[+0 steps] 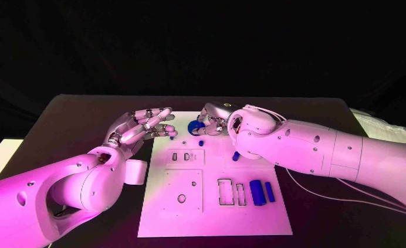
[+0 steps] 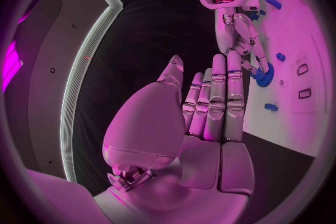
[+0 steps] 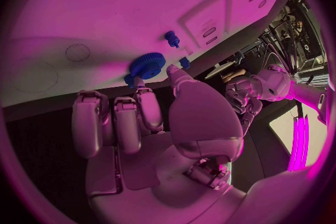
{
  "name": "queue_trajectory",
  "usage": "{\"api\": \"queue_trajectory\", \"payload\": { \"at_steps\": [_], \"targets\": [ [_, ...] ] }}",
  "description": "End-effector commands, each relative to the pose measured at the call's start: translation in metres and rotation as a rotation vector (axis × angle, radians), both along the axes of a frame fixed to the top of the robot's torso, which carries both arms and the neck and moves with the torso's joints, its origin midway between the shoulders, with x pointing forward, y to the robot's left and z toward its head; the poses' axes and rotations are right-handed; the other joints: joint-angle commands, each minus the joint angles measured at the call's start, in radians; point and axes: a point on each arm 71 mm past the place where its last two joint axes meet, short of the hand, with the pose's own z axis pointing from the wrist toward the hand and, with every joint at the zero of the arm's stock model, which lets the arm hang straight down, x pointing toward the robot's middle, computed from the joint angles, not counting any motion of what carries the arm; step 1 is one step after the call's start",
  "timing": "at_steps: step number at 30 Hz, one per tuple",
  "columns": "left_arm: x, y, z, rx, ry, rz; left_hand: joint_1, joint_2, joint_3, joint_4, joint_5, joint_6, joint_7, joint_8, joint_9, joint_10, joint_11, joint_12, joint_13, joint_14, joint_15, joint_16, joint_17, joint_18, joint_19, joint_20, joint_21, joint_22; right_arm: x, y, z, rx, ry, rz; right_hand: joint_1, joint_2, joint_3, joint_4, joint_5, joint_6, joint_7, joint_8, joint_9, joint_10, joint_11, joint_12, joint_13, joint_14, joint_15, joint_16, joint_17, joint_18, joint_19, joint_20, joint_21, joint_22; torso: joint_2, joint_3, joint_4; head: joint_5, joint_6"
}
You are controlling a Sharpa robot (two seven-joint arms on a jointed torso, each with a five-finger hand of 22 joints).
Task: Assemble the parts on the task board
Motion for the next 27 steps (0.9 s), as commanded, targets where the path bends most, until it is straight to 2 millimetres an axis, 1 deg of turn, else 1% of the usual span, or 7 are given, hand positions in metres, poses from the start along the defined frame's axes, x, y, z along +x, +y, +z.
{"api": "queue_trajectory", "payload": {
  "at_steps": [1, 9, 14, 17, 21, 25, 27],
  "targets": [
    [-0.001, -0.002, 0.001, -0.008, -0.002, -0.014, 0.007, 0.011, -0.001, -0.009, 0.0, -0.008, 0.001, -0.005, -0.001, -0.012, 0.001, -0.009, -0.002, -0.003, 0.003, -0.005, 0.004, 0.009, -0.008, 0.002, 0.007, 0.001, 0.0, -0.001, -0.004, -0.007, 0.038, -0.011, -0.006, 0.003, -0.004, 0.005, 0.012, -0.005, 0.003, -0.006, 0.0, 0.007, 0.001, 0.005, 0.06, 0.085, 0.003, 0.005, 0.175, -0.012, 0.002, 0.003, 0.006, 0.001, 0.0, -0.0006, 0.001, -0.002, -0.001],
    [-0.001, -0.001, 0.001, -0.007, 0.0, -0.013, 0.01, 0.013, 0.0, -0.012, 0.0, -0.009, 0.001, -0.005, -0.001, -0.013, 0.001, -0.01, -0.002, -0.003, 0.003, -0.006, 0.006, 0.009, -0.009, 0.002, 0.007, 0.002, 0.002, -0.003, 0.001, 0.019, -0.033, -0.013, 0.029, -0.004, -0.013, -0.013, 0.018, -0.036, 0.011, -0.007, -0.002, 0.005, 0.008, 0.005, 0.062, 0.086, 0.009, 0.007, 0.18, -0.013, 0.003, 0.008, 0.008, 0.005, 0.0, -0.0002, 0.0005, -0.003, 0.001],
    [-0.001, -0.001, 0.001, -0.006, 0.0, -0.013, 0.012, 0.014, 0.001, -0.013, 0.0, -0.009, 0.001, -0.006, -0.001, -0.013, 0.001, -0.01, -0.002, -0.003, 0.003, -0.006, 0.007, 0.009, -0.009, 0.002, 0.007, 0.002, -0.008, -0.007, 0.011, 0.134, -0.122, 0.049, 0.071, 0.007, -0.003, -0.035, 0.028, -0.034, 0.01, -0.004, 0.0, 0.008, 0.007, 0.01, 0.067, 0.086, 0.009, 0.007, 0.18, -0.013, 0.004, 0.009, 0.009, 0.008, 0.0, 0.0003, 0.0026, -0.005, 0.002],
    [-0.001, 0.0, 0.001, -0.005, 0.0, -0.011, 0.012, 0.014, 0.001, -0.013, 0.0, -0.009, 0.001, -0.006, -0.001, -0.013, 0.001, -0.01, -0.002, -0.003, 0.003, -0.006, 0.007, 0.009, -0.009, 0.002, 0.007, 0.002, -0.014, -0.016, 0.016, 0.199, -0.135, 0.08, 0.1, 0.009, 0.006, -0.055, 0.033, -0.027, 0.008, -0.003, 0.001, 0.009, 0.006, 0.011, 0.069, 0.085, 0.008, 0.007, 0.179, -0.014, 0.004, 0.008, 0.01, 0.009, -0.002, 0.0006, -0.0015, -0.002, 0.004],
    [0.0, 0.002, 0.001, -0.004, -0.001, -0.006, 0.013, 0.015, 0.002, -0.014, 0.0, -0.01, 0.001, -0.006, -0.001, -0.014, 0.001, -0.011, -0.002, -0.004, 0.003, -0.007, 0.007, 0.009, -0.009, 0.002, 0.008, 0.002, -0.021, -0.042, 0.024, 0.27, -0.087, 0.097, 0.134, 0.008, 0.014, -0.081, 0.025, -0.014, 0.005, -0.001, 0.002, 0.012, 0.003, 0.017, 0.075, 0.086, 0.005, 0.009, 0.183, -0.014, 0.005, 0.006, 0.011, 0.012, -0.004, 0.0011, -0.0068, -0.001, 0.005],
    [0.002, 0.004, 0.0, -0.003, -0.002, -0.004, 0.014, 0.015, 0.002, -0.015, 0.0, -0.01, 0.001, -0.006, -0.001, -0.014, 0.001, -0.011, -0.002, -0.004, 0.004, -0.007, 0.008, 0.009, -0.009, 0.002, 0.008, 0.002, -0.024, -0.079, 0.029, 0.298, -0.019, 0.101, 0.183, 0.003, 0.026, -0.121, 0.015, 0.0, 0.003, 0.001, 0.002, 0.013, -0.001, 0.019, 0.077, 0.088, 0.003, 0.012, 0.191, -0.016, 0.009, 0.004, 0.015, 0.021, -0.007, 0.0046, -0.0168, -0.001, 0.006],
    [0.002, 0.004, 0.0, -0.003, -0.002, -0.004, 0.014, 0.015, 0.002, -0.015, 0.0, -0.01, 0.001, -0.006, -0.001, -0.014, 0.001, -0.011, -0.002, -0.004, 0.004, -0.007, 0.008, 0.009, -0.009, 0.002, 0.008, 0.002, -0.024, -0.092, 0.029, 0.298, -0.007, 0.101, 0.201, 0.001, 0.031, -0.136, 0.014, 0.006, 0.002, 0.002, 0.003, 0.014, -0.002, 0.02, 0.079, 0.089, 0.002, 0.014, 0.195, -0.016, 0.01, 0.003, 0.016, 0.022, -0.007, 0.006, -0.0189, -0.001, 0.007]
  ]
}}
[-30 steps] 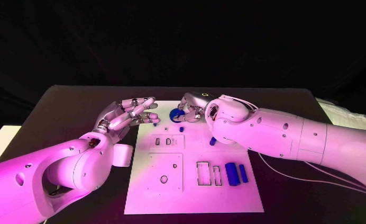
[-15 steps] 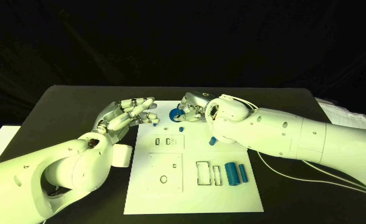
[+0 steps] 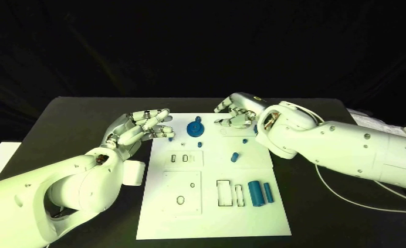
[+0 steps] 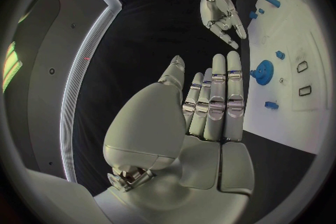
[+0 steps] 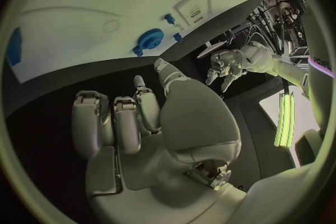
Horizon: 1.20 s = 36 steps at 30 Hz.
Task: Assemble the parts on the task board
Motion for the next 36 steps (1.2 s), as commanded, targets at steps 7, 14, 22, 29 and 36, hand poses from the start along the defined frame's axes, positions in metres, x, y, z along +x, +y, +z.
{"api": "queue_trajectory", "payload": {
  "at_steps": [7, 14, 22, 29, 36],
  "targets": [
    [0.001, -0.002, 0.0, -0.014, -0.007, -0.02, 0.005, 0.006, -0.001, -0.008, 0.0, -0.005, -0.003, -0.006, -0.001, -0.005, 0.001, -0.005, -0.001, -0.005, 0.004, -0.004, 0.002, 0.009, -0.006, -0.001, 0.004, 0.001, -0.005, -0.057, -0.003, 0.067, 0.078, 0.065, 0.051, -0.011, 0.012, -0.047, -0.011, 0.013, 0.0, 0.002, 0.0, 0.006, -0.002, 0.002, 0.078, 0.093, -0.002, 0.008, 0.201, -0.017, 0.007, -0.001, 0.005, 0.011, -0.002, 0.0118, -0.0171, -0.006, 0.003],
    [0.003, -0.001, -0.001, -0.012, -0.006, -0.018, 0.006, 0.007, 0.0, -0.01, 0.0, -0.004, -0.004, -0.005, 0.0, -0.003, 0.0, -0.004, 0.0, -0.005, 0.003, -0.005, 0.004, 0.01, -0.007, -0.002, 0.005, 0.001, -0.005, -0.093, -0.011, 0.047, 0.087, 0.004, 0.055, -0.017, 0.01, -0.054, -0.012, 0.009, 0.001, 0.0, -0.001, 0.005, -0.001, 0.001, 0.077, 0.093, -0.002, 0.008, 0.202, -0.017, 0.007, -0.001, 0.005, 0.011, -0.001, 0.0135, -0.0195, -0.023, 0.004],
    [0.005, 0.0, -0.002, -0.01, -0.006, -0.013, 0.006, 0.007, 0.0, -0.01, 0.0, -0.004, -0.004, -0.005, 0.0, -0.003, 0.0, -0.004, 0.0, -0.005, 0.003, -0.005, 0.004, 0.01, -0.007, -0.002, 0.005, 0.001, -0.004, -0.111, -0.021, 0.034, 0.106, -0.032, 0.053, -0.022, 0.005, -0.056, -0.011, 0.005, 0.002, -0.001, -0.002, 0.004, 0.0, -0.002, 0.075, 0.094, -0.001, 0.008, 0.202, -0.017, 0.007, -0.001, 0.005, 0.01, -0.002, 0.0112, -0.0149, -0.028, 0.0],
    [0.006, 0.001, -0.003, -0.008, -0.005, -0.009, 0.006, 0.007, 0.0, -0.01, 0.0, -0.004, -0.004, -0.005, 0.0, -0.003, 0.0, -0.004, 0.0, -0.005, 0.003, -0.005, 0.004, 0.01, -0.007, -0.002, 0.005, 0.001, -0.001, -0.117, -0.031, 0.026, 0.128, -0.05, 0.051, -0.024, 0.003, -0.056, -0.011, 0.002, 0.002, -0.002, -0.002, 0.003, 0.0, -0.005, 0.074, 0.094, 0.0, 0.008, 0.202, -0.017, 0.007, 0.0, 0.005, 0.01, -0.002, 0.0104, -0.0137, -0.026, -0.003],
    [0.007, 0.002, -0.003, -0.007, -0.005, -0.006, 0.006, 0.007, 0.0, -0.01, 0.0, -0.004, -0.004, -0.005, 0.0, -0.003, 0.0, -0.004, 0.0, -0.005, 0.003, -0.005, 0.004, 0.01, -0.007, -0.002, 0.005, 0.001, 0.001, -0.121, -0.038, 0.019, 0.143, -0.062, 0.051, -0.025, 0.002, -0.056, -0.01, 0.001, 0.002, -0.002, -0.002, 0.002, 0.001, -0.006, 0.073, 0.093, 0.0, 0.008, 0.202, -0.016, 0.006, 0.0, 0.005, 0.01, -0.003, 0.0093, -0.014, -0.023, -0.007]
  ]
}}
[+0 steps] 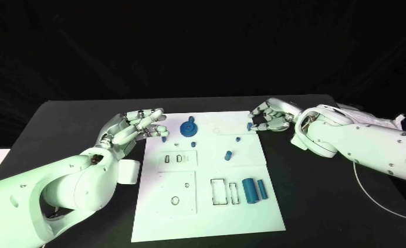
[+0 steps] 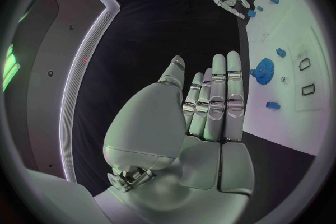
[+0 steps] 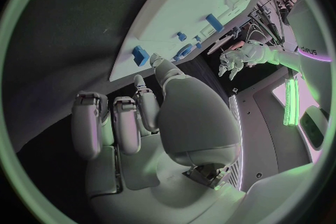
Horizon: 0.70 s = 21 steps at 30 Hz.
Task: Assemble the parts on the task board
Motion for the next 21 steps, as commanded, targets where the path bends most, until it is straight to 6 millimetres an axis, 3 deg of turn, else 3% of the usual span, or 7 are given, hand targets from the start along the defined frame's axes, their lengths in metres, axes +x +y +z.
{"api": "queue_trajectory", "payload": {
  "at_steps": [1, 21],
  "targets": [
    [0.0, -0.002, 0.001, -0.012, -0.006, -0.019, 0.006, 0.007, 0.0, -0.004, 0.0, -0.004, -0.004, -0.005, 0.0, -0.003, 0.0, -0.004, 0.0, -0.005, 0.003, -0.005, 0.001, 0.01, -0.007, -0.002, 0.005, 0.002, 0.0, 0.001, -0.003, -0.002, 0.018, 0.019, 0.002, -0.004, -0.003, -0.002, -0.004, -0.006, 0.003, -0.002, -0.001, 0.002, 0.001, -0.006, 0.073, 0.093, 0.0, 0.004, 0.202, -0.017, 0.006, 0.0, 0.003, 0.01, -0.001, -0.0006, -0.0002, 0.002, -0.003],
    [0.0, -0.002, 0.0, -0.012, -0.005, -0.017, 0.008, 0.007, 0.0, -0.006, 0.0, -0.003, -0.004, -0.005, 0.0, -0.002, 0.0, -0.004, 0.0, -0.005, 0.003, -0.006, 0.003, 0.01, -0.007, -0.002, 0.005, 0.002, 0.005, 0.01, -0.021, -0.004, 0.056, 0.03, 0.015, 0.022, 0.012, -0.011, -0.011, 0.019, 0.0, 0.008, 0.003, 0.009, -0.002, 0.004, 0.081, 0.094, -0.002, 0.005, 0.204, -0.017, 0.006, 0.0, 0.004, 0.011, -0.001, -0.0005, -0.0001, 0.006, -0.006]
  ]
}}
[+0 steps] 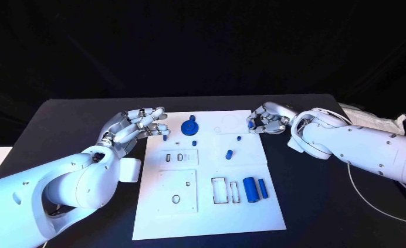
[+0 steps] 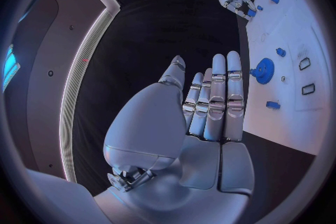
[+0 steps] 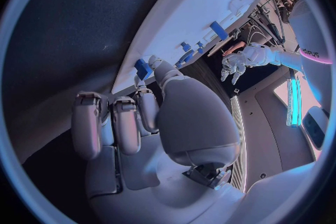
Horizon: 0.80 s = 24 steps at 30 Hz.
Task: Assemble the parts on the task board
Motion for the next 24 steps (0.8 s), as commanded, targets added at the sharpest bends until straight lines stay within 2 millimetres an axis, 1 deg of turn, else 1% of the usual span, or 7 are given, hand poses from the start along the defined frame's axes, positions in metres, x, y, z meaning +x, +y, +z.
{"api": "queue_trajectory", "payload": {
  "at_steps": [1, 5, 9, 11, 14, 20, 24],
  "targets": [
    [-0.0005, -0.002, 0.001, -0.012, -0.006, -0.018, 0.004, 0.004, 0.0, -0.006, 0.0, -0.003, -0.004, -0.005, 0.0, -0.002, 0.0, -0.004, 0.0, -0.005, 0.003, -0.006, 0.001, 0.01, -0.007, -0.002, 0.005, 0.001, -0.0007, 0.0024, -0.0031, -0.002, 0.017, 0.023, 0.002, 0.01, 0.006, -0.005, -0.007, 0.014, 0.0, 0.007, 0.002, 0.009, -0.002, 0.005, 0.078, 0.094, -0.002, 0.005, 0.204, -0.016, 0.006, 0.0, 0.004, 0.012, 0.0, 0.0, -0.0011, 0.001, -0.001],
    [-0.0005, -0.002, 0.0009, -0.012, -0.006, -0.017, 0.005, 0.004, 0.001, -0.007, 0.0, -0.003, -0.005, -0.005, 0.0, -0.002, 0.0, -0.004, 0.0, -0.005, 0.003, -0.006, 0.002, 0.01, -0.007, -0.002, 0.005, 0.001, 0.0001, 0.0019, -0.0041, -0.004, 0.019, 0.02, 0.004, 0.018, 0.014, -0.008, -0.011, 0.03, -0.003, 0.011, 0.003, 0.012, -0.005, 0.008, 0.081, 0.094, -0.004, 0.006, 0.205, -0.017, 0.007, -0.002, 0.005, 0.014, 0.0, -0.0003, -0.0009, 0.001, -0.002],
    [-0.0005, -0.0021, 0.0009, -0.011, -0.006, -0.017, 0.005, 0.005, 0.001, -0.007, 0.0, -0.003, -0.005, -0.005, 0.0, -0.002, 0.0, -0.004, 0.0, -0.005, 0.003, -0.006, 0.002, 0.01, -0.007, -0.002, 0.005, 0.001, 0.0009, 0.0, -0.0047, -0.006, 0.02, 0.013, 0.012, 0.039, 0.036, -0.016, -0.054, 0.056, -0.01, 0.015, 0.005, 0.015, -0.011, 0.013, 0.086, 0.094, -0.009, 0.007, 0.207, -0.017, 0.008, -0.006, 0.005, 0.015, -0.001, 0.0001, -0.0008, 0.0, -0.003],
    [-0.0005, -0.002, 0.0009, -0.011, -0.005, -0.017, 0.007, 0.006, 0.002, -0.009, 0.0, -0.003, -0.005, -0.005, 0.0, -0.002, 0.0, -0.005, 0.0, -0.005, 0.003, -0.006, 0.003, 0.01, -0.008, -0.002, 0.006, 0.001, 0.0012, -0.0011, -0.005, -0.008, 0.02, 0.009, 0.016, 0.047, 0.046, -0.019, -0.065, 0.067, -0.013, 0.017, 0.006, 0.017, -0.014, 0.016, 0.088, 0.094, -0.011, 0.007, 0.207, -0.017, 0.008, -0.008, 0.006, 0.016, -0.001, 0.0003, -0.0008, 0.0, -0.003],
    [-0.0005, -0.002, 0.0009, -0.011, -0.005, -0.017, 0.007, 0.006, 0.002, -0.009, 0.0, -0.003, -0.005, -0.005, 0.0, -0.002, 0.0, -0.005, 0.0, -0.005, 0.003, -0.006, 0.003, 0.01, -0.008, -0.002, 0.006, 0.001, 0.0018, -0.0026, -0.0052, -0.01, 0.02, 0.004, 0.018, 0.054, 0.056, -0.023, -0.07, 0.076, -0.015, 0.019, 0.007, 0.019, -0.016, 0.018, 0.09, 0.094, -0.013, 0.007, 0.208, -0.017, 0.008, -0.01, 0.006, 0.016, 0.0, 0.0005, -0.0007, -0.001, -0.003],
    [-0.0005, -0.002, 0.0009, -0.011, -0.005, -0.016, 0.008, 0.007, 0.003, -0.01, 0.001, -0.003, -0.005, -0.005, 0.0, -0.002, 0.0, -0.005, 0.0, -0.005, 0.002, -0.007, 0.004, 0.01, -0.008, -0.002, 0.006, 0.001, 0.0023, -0.0036, -0.0054, -0.011, 0.02, 0.001, 0.018, 0.057, 0.063, -0.026, -0.072, 0.083, -0.017, 0.019, 0.007, 0.02, -0.018, 0.02, 0.092, 0.095, -0.015, 0.008, 0.21, -0.018, 0.009, -0.011, 0.007, 0.018, 0.0, 0.0007, -0.0013, -0.001, -0.004],
    [-0.0004, -0.002, 0.0008, -0.011, -0.005, -0.016, 0.008, 0.007, 0.003, -0.01, 0.001, -0.003, -0.005, -0.005, 0.0, -0.002, 0.0, -0.005, 0.0, -0.005, 0.002, -0.007, 0.004, 0.01, -0.008, -0.002, 0.006, 0.001, 0.0025, -0.0027, -0.0049, -0.006, 0.014, 0.003, 0.017, 0.065, 0.075, -0.03, -0.079, 0.107, -0.025, 0.028, 0.011, 0.022, -0.023, 0.023, 0.095, 0.095, -0.019, 0.008, 0.21, -0.018, 0.01, -0.014, 0.007, 0.019, 0.0, 0.0006, -0.0009, -0.002, -0.006]
  ]
}}
